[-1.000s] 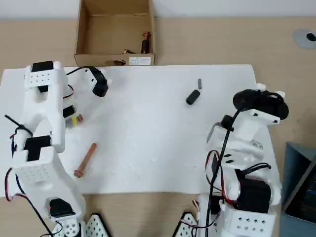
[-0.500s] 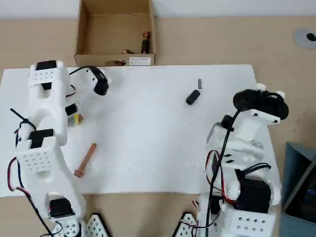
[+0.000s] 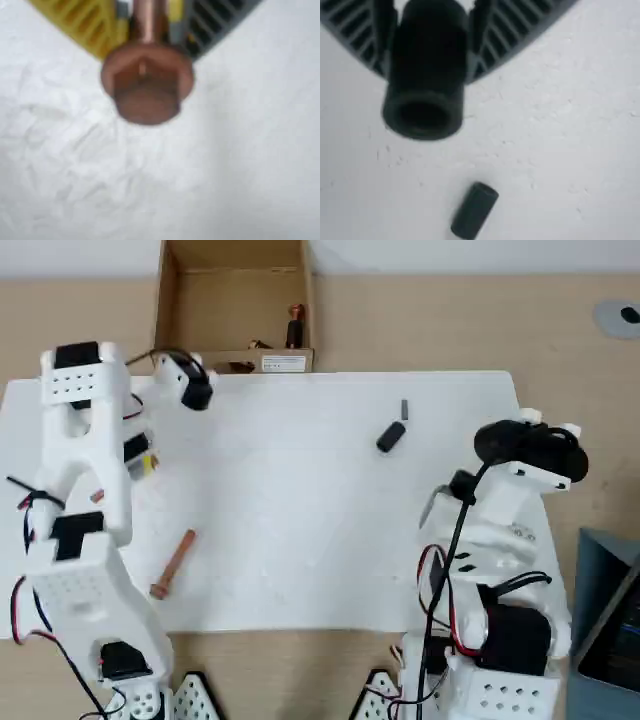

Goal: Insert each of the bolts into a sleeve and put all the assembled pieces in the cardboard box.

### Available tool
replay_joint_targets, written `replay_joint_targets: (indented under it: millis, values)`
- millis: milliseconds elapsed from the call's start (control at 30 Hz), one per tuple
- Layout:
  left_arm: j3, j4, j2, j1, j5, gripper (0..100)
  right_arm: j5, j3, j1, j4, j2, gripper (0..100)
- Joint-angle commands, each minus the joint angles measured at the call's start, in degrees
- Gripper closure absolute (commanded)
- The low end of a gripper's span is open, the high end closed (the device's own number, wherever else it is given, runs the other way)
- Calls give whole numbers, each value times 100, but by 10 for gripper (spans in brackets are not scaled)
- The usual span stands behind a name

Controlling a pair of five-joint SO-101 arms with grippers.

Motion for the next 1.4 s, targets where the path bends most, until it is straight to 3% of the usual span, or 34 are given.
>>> replay_joint_targets:
  millis: [0, 133, 300, 467, 633, 833, 1100, 1367]
  values:
    - [-281, 79, -1077, 229, 484, 993, 255, -382, 22, -97, 22, 989]
    - [-273, 79, -1912, 545, 1345, 993, 703, -462, 22, -26, -31, 989]
    - [-114, 88, -2835, 905, 3490, 996, 1389, -655, 22, 316, -31, 989]
    - [510, 62, -3934, 1231, 3982, 997, 1793, -620, 22, 440, -31, 989]
    - [1486, -273, -5323, 1785, 5064, 997, 1855, -382, -295, 343, -31, 989]
    - [3622, -1556, -7222, 2040, 6251, 998, 1697, 295, -998, -343, -31, 989]
    - [6532, -3385, -9903, 2040, 6954, 998, 1688, 980, -2088, -1345, -31, 989]
    - [8088, -3956, -12180, 2092, 7807, 998, 1688, 1604, -3011, -2391, -31, 989]
